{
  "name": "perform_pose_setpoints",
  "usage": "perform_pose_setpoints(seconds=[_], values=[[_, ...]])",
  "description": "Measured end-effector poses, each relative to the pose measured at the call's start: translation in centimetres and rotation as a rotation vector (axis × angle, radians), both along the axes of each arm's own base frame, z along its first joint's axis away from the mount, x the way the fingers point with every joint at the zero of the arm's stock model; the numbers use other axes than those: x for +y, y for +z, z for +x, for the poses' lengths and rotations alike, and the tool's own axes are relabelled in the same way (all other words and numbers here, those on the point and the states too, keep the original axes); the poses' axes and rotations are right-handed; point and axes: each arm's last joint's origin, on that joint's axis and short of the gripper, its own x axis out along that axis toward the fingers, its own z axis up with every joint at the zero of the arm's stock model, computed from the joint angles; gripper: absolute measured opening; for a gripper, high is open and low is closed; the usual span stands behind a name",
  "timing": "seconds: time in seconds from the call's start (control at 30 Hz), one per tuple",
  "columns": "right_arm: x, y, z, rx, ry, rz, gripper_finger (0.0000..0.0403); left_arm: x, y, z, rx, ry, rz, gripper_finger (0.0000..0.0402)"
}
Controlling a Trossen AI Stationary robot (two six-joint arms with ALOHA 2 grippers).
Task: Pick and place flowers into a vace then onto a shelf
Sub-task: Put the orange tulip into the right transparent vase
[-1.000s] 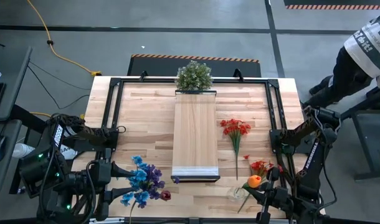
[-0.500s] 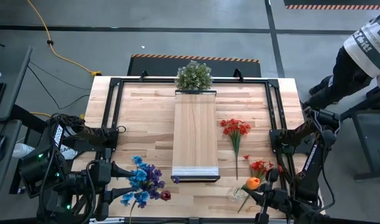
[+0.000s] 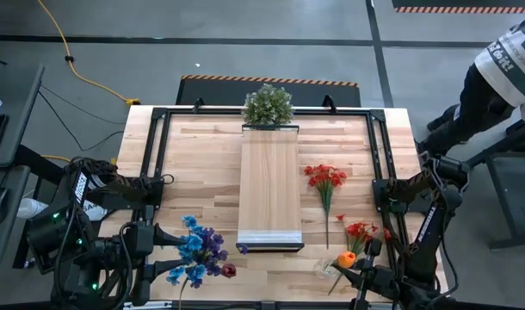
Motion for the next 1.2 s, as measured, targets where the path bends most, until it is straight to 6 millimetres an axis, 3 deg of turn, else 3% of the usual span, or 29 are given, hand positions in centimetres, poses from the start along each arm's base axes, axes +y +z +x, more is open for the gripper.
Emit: perform_pose_setpoints(seconds=[0.77,1.2], values=[[0.1,-0.1,0.0,-0.01,0.002,0.027,0.0,-0.1,-0.1,0.0,0.025,-0.02,-0.013,0.0216],[0.5,-0.4,-1.1,-0.003,0.034,0.008,0.0,-0.1,-0.1,0.0,0.025,-0.021,-0.013,0.0216]])
